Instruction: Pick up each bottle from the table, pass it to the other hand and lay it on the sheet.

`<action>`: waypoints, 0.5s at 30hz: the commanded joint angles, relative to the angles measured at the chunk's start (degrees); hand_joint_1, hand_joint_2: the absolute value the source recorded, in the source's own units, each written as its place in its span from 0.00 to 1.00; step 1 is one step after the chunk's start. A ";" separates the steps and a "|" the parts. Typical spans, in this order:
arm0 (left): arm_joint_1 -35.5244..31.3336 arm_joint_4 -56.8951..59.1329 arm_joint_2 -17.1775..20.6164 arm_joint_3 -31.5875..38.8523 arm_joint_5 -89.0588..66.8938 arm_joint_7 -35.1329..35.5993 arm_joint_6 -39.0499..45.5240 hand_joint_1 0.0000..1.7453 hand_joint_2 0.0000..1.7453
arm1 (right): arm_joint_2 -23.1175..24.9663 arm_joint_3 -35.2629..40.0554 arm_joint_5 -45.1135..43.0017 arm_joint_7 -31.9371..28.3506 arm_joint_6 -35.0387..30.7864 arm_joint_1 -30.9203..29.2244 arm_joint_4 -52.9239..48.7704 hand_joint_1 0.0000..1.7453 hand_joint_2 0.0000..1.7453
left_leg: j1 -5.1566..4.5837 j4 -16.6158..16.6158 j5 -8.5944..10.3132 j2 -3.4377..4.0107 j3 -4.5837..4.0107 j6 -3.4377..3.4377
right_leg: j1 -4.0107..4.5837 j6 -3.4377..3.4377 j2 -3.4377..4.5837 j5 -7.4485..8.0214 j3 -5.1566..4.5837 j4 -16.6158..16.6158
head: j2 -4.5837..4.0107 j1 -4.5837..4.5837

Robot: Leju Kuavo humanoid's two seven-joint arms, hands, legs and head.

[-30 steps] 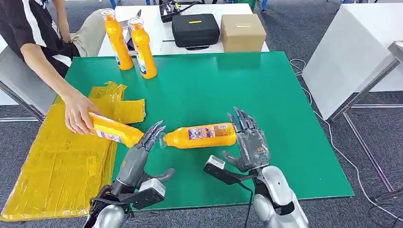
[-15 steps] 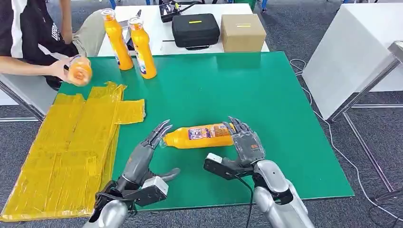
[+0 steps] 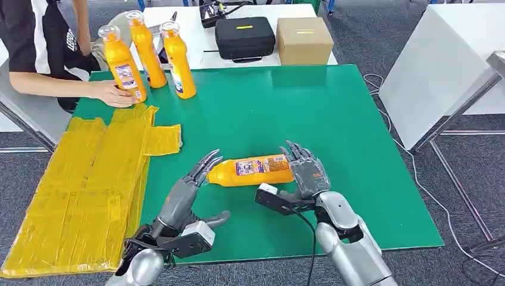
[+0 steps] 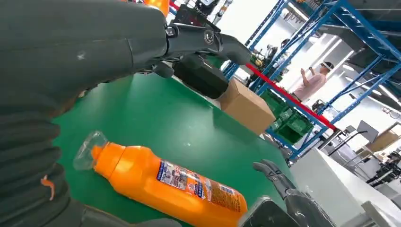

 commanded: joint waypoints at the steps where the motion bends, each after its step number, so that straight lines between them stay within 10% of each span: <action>1: -2.12 3.05 1.02 -1.73 0.25 0.19 -0.45 0.00 1.00 | 0.33 2.10 0.00 -0.19 -0.49 -3.16 5.73 0.00 1.00 | 0.04 -0.04 -0.05 0.08 0.20 -0.17 | 0.03 -0.04 0.06 -0.01 0.21 -0.09 | 0.02 0.00; 15: -2.82 4.32 -0.45 -2.56 1.08 -0.55 -1.24 0.00 1.00 | 5.82 8.35 5.91 1.67 -1.84 -10.32 22.45 0.00 1.00 | 0.05 -0.06 -0.04 0.13 0.21 -0.14 | 0.03 -0.03 0.11 0.01 0.20 -0.10 | 0.00 0.00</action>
